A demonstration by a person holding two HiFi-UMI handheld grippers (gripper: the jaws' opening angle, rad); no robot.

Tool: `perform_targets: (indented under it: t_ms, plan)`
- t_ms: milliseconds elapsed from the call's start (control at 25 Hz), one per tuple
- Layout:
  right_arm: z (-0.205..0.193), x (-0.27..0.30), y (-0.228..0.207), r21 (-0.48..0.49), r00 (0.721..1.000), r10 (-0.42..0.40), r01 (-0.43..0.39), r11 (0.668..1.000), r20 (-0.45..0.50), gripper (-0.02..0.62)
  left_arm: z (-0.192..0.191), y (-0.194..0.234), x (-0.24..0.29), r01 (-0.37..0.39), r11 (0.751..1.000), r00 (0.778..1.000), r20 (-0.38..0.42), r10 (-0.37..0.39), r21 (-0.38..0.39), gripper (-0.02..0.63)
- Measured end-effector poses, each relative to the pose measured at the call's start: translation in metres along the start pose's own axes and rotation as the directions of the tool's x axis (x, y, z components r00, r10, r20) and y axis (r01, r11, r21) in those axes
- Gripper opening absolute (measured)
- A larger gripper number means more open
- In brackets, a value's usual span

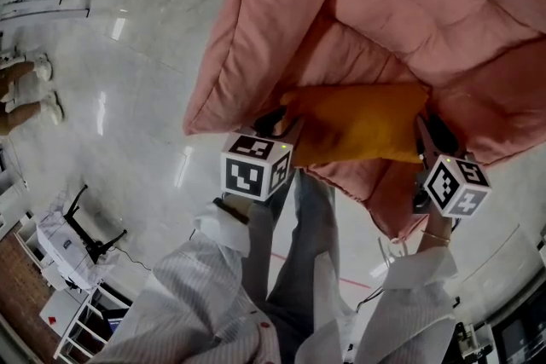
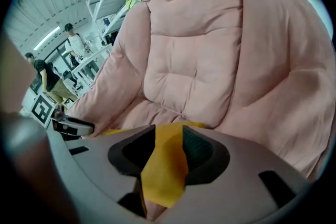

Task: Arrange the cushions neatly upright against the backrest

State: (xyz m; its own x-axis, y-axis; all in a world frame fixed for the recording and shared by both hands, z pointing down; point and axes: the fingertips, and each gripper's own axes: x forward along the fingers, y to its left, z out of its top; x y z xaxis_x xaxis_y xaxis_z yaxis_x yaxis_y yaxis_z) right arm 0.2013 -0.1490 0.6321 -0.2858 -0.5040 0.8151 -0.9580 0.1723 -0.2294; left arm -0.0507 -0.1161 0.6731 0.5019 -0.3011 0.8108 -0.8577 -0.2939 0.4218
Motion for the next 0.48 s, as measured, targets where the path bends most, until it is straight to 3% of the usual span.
perform_targets:
  t_ms: [200, 480]
  plan:
    - [-0.01, 0.006, -0.007, 0.0, 0.997, 0.01, -0.01, 1.0, -0.076, 0.182, -0.015, 0.002, 0.005, 0.016, 0.999, 0.999, -0.045, -0.018, -0.027, 0.215]
    - [-0.021, 0.014, -0.014, 0.053, 0.993, 0.031, -0.025, 0.998, -0.117, 0.206, -0.038, 0.01, 0.013, 0.027, 0.995, 0.992, -0.118, -0.038, -0.092, 0.31]
